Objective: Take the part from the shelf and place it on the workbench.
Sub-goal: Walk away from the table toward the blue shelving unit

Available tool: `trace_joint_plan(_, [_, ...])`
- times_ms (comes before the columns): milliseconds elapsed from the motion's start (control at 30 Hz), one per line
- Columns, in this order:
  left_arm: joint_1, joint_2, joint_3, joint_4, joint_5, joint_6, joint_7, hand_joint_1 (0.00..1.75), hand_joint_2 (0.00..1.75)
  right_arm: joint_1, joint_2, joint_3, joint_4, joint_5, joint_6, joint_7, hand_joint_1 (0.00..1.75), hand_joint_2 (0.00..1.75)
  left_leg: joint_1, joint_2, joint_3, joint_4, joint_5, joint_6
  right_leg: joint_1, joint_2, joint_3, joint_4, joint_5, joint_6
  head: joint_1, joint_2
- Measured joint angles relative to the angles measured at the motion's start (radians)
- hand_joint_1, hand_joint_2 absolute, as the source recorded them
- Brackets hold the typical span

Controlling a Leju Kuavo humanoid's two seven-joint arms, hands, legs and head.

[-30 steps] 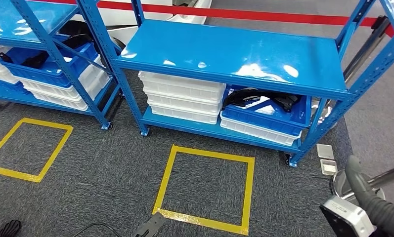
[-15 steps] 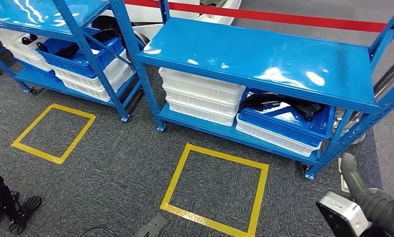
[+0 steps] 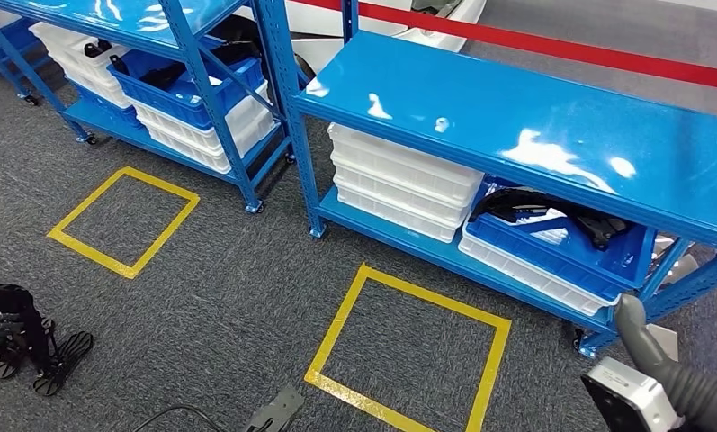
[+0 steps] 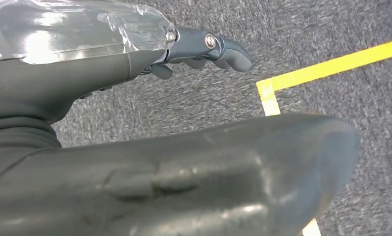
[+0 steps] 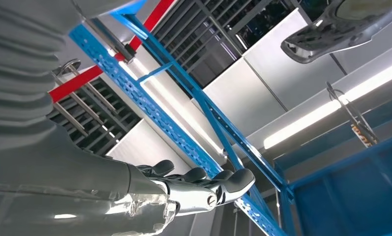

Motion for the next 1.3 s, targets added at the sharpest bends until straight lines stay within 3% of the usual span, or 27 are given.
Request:
trace_joint_plan(67, [-0.001,-0.001,0.000,0.000,0.000,-0.001,0.000,0.00,0.00,0.002,0.000,-0.002,0.000,0.001,-0.001,0.001,0.00,0.00,-0.002,-0.007,-0.002,0.013,-0.010,-0.009,0.002,0.003,0.040,-0.102,0.044,-0.005,0.003,0.000])
trace_joint_plan(100, [-0.001,-0.001,0.000,0.000,0.000,-0.001,0.000,0.00,0.00,0.004,0.000,-0.003,0.000,0.002,-0.001,0.002,0.00,0.00,-0.003,-0.009,-0.004,0.017,-0.014,-0.013,0.004,0.005,0.048,-0.122,0.047,-0.008,0.002,0.000])
trace_joint_plan(233, [-0.001,-0.001,0.000,0.000,0.000,-0.001,0.000,0.00,0.00,0.007,-0.001,-0.006,0.000,0.004,-0.001,0.003,0.00,0.00,0.000,-0.009,-0.007,0.036,-0.031,-0.033,0.004,0.003,0.055,-0.133,0.044,-0.028,-0.004,0.000])
trace_joint_plan(300, [-0.001,-0.001,0.000,0.000,0.001,0.000,-0.001,0.00,0.00,0.007,-0.001,-0.007,0.000,0.006,-0.001,0.003,0.00,0.00,0.005,-0.006,-0.042,0.121,-0.078,-0.047,0.000,-0.002,0.063,-0.138,0.043,-0.036,-0.011,0.000])
trace_joint_plan(367, [0.001,-0.001,0.000,0.000,0.002,0.000,-0.001,0.00,0.00,0.008,-0.001,-0.007,0.000,0.006,-0.001,0.003,0.00,0.00,0.012,-0.003,-0.105,0.246,-0.127,-0.057,0.000,-0.005,0.067,-0.138,0.039,-0.042,-0.016,0.000])
trace_joint_plan(400, [0.003,-0.001,0.000,0.000,0.002,0.000,-0.001,0.00,0.00,0.009,-0.001,-0.007,0.000,0.006,-0.001,0.004,0.00,0.00,0.015,-0.003,-0.126,0.284,-0.133,-0.060,0.001,-0.006,0.068,-0.138,0.038,-0.042,-0.017,0.000])
trace_joint_plan(433, [0.003,-0.001,0.000,0.000,0.003,0.000,-0.001,0.00,0.00,0.009,-0.001,-0.007,0.000,0.006,-0.002,0.004,0.00,0.00,0.018,-0.002,-0.132,0.287,-0.120,-0.061,0.000,-0.006,0.071,-0.138,0.036,-0.041,-0.017,0.000])
trace_joint_plan(467, [0.004,-0.001,0.000,0.000,0.005,0.000,-0.001,0.00,0.00,0.010,-0.001,-0.007,0.000,0.006,-0.003,0.004,0.00,0.00,0.020,-0.002,-0.118,0.251,-0.091,-0.061,-0.001,-0.006,0.074,-0.138,0.034,-0.039,-0.018,0.000])
trace_joint_plan(533, [0.004,-0.001,0.000,0.000,0.009,0.001,-0.001,0.00,0.00,0.011,-0.001,-0.008,0.000,0.006,-0.007,0.005,0.00,0.00,0.021,0.000,-0.060,0.120,-0.021,-0.056,-0.001,-0.006,0.083,-0.138,0.028,-0.032,-0.019,0.000])
trace_joint_plan(567, [0.003,-0.001,0.000,0.000,0.010,0.001,-0.001,0.00,0.00,0.011,-0.001,-0.008,0.000,0.005,-0.010,0.005,0.00,0.00,0.019,0.000,-0.036,0.065,-0.002,-0.052,-0.001,-0.006,0.085,-0.138,0.025,-0.028,-0.019,0.000])
trace_joint_plan(633, [0.004,-0.001,0.000,0.000,0.012,0.002,-0.002,0.00,0.00,0.013,-0.001,-0.008,0.000,0.000,-0.018,0.005,0.00,0.00,0.014,0.000,-0.021,0.022,0.002,-0.045,0.001,-0.006,0.086,-0.137,0.021,-0.017,-0.018,0.000])
trace_joint_plan(767, [0.006,-0.003,0.000,0.001,0.015,0.005,-0.002,0.00,0.00,0.015,-0.001,-0.009,0.000,-0.003,-0.028,0.004,0.00,0.00,0.013,-0.002,-0.019,0.013,0.003,-0.043,0.002,-0.007,0.092,-0.144,0.018,-0.033,-0.014,0.000])
trace_joint_plan(1033, [0.006,-0.003,0.000,0.001,0.020,0.009,-0.002,0.00,0.00,0.013,-0.001,-0.010,0.000,-0.002,-0.030,0.003,0.00,0.00,0.013,-0.002,-0.018,0.014,-0.001,-0.033,0.002,-0.007,0.102,-0.161,0.025,-0.011,-0.009,0.000])
trace_joint_plan(1300, [0.011,-0.006,-0.001,0.001,0.031,0.033,-0.014,0.00,0.00,0.021,-0.001,-0.023,0.000,0.008,-0.030,0.010,0.00,0.00,0.013,-0.002,-0.015,0.012,-0.001,-0.033,0.003,-0.007,0.102,-0.162,0.025,-0.006,-0.009,0.000])
